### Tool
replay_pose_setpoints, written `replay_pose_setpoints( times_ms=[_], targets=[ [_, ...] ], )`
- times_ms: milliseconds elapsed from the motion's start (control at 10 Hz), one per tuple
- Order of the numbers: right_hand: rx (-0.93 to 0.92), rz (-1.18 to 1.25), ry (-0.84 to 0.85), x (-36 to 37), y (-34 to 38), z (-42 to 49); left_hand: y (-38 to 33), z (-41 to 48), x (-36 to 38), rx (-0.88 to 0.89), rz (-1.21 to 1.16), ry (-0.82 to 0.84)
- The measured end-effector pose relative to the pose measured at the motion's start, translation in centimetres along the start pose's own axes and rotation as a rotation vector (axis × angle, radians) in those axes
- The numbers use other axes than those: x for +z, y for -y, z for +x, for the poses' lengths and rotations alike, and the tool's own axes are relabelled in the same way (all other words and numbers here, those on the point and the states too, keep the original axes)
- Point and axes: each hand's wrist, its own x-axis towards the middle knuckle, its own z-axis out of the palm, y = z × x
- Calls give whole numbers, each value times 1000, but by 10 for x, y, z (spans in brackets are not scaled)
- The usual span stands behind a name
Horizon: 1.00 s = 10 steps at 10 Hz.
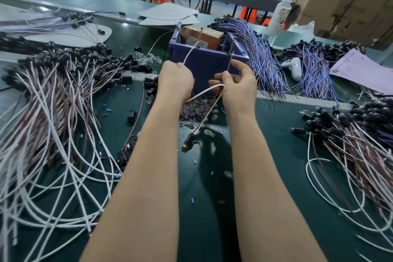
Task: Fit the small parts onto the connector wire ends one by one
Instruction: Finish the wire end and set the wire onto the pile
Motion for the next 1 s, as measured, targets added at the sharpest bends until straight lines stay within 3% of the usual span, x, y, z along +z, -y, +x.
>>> replay_pose_setpoints(
  times_ms=[1000],
  targets=[
    [1, -21, 22, -1, 4, -2, 6, 5, 1, -10, -22, 12]
  ],
)
